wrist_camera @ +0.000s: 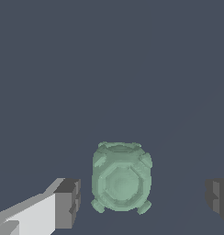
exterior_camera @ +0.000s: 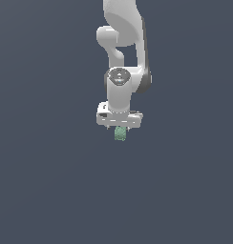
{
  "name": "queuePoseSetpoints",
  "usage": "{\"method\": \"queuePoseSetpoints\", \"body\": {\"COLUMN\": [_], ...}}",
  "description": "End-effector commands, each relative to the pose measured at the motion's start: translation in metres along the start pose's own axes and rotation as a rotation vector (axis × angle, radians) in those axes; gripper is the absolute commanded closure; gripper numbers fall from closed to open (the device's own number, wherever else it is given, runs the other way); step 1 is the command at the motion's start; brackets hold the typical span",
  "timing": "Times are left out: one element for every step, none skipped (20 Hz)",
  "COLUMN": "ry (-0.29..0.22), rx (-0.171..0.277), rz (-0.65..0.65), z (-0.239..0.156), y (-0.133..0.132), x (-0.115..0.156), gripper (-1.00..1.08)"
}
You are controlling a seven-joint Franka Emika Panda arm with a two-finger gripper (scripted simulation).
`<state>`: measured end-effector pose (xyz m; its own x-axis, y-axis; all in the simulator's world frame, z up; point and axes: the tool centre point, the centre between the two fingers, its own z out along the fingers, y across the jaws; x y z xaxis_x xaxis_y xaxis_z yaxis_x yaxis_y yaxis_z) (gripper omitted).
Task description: Pick up the object and move it to a goal position.
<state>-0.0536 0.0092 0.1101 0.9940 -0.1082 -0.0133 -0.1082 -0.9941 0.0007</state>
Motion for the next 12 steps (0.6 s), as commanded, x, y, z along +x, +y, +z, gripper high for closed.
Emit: {"method": "queuePoseSetpoints", "body": {"ry": [0.006,0.007,0.009,0.01,0.011,0.012,0.012,0.013,0.013,0.013,0.012,0.012], "rx": [0.0,0.0,0.0,0.001,0.001,0.001,0.001,0.001,0.001,0.001,0.001,0.001], "rz": [0.012,0.016,0.019,0.022,0.024,0.026,0.028,0.029,0.03,0.03,0.028,0.028], "z": [0.009,0.011,0.014,0.016,0.017,0.019,0.02,0.02,0.021,0.021,0.02,0.021], "y": [-0.004,-0.005,-0.007,-0.007,-0.008,-0.009,-0.009,-0.01,-0.01,-0.01,-0.01,-0.01], "x": [-0.008,-0.011,-0.013,-0.015,-0.017,-0.018,-0.019,-0.02,-0.021,-0.021,-0.02,-0.02], "gripper": [-0.92,-0.92,-0.92,-0.92,-0.92,-0.92,-0.92,-0.92,-0.92,-0.92,-0.92,-0.92]}}
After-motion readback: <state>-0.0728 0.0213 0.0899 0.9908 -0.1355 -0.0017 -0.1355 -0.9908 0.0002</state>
